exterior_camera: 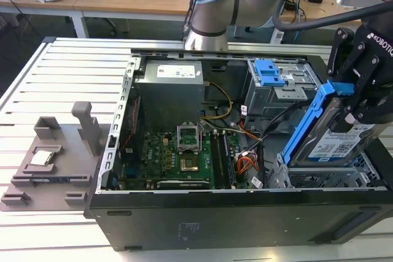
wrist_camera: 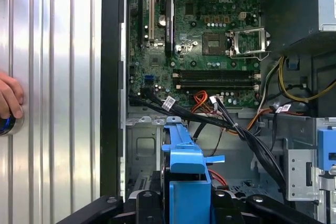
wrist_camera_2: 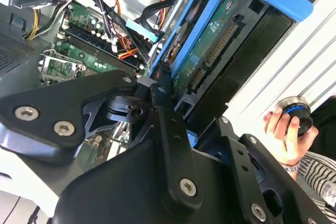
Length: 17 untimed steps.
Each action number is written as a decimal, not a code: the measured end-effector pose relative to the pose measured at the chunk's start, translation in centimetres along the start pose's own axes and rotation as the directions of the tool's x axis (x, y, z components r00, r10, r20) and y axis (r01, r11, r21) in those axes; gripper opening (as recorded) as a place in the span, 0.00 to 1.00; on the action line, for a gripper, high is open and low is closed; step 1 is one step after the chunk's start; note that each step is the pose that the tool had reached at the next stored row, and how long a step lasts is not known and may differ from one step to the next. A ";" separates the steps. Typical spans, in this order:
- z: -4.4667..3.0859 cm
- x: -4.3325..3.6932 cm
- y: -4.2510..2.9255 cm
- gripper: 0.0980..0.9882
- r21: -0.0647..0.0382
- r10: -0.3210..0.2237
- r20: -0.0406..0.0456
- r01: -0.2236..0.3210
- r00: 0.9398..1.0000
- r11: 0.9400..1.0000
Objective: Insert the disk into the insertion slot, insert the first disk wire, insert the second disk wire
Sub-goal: 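Insert the disk into the insertion slot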
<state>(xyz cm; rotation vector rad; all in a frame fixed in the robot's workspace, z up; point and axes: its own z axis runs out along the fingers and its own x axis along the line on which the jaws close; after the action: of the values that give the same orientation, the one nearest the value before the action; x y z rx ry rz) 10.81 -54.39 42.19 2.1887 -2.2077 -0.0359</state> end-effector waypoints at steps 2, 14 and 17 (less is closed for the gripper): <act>0.13 0.00 -0.01 0.30 0.000 0.000 0.000 0.000 1.000 1.000; 1.25 -0.01 -0.05 0.30 0.000 0.000 0.000 0.000 1.000 1.000; 1.49 -0.01 -0.06 0.30 0.000 0.000 0.000 0.000 1.000 1.000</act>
<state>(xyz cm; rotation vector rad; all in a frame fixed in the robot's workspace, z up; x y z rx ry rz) 10.81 -54.39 40.69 2.1887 -2.2077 -0.0360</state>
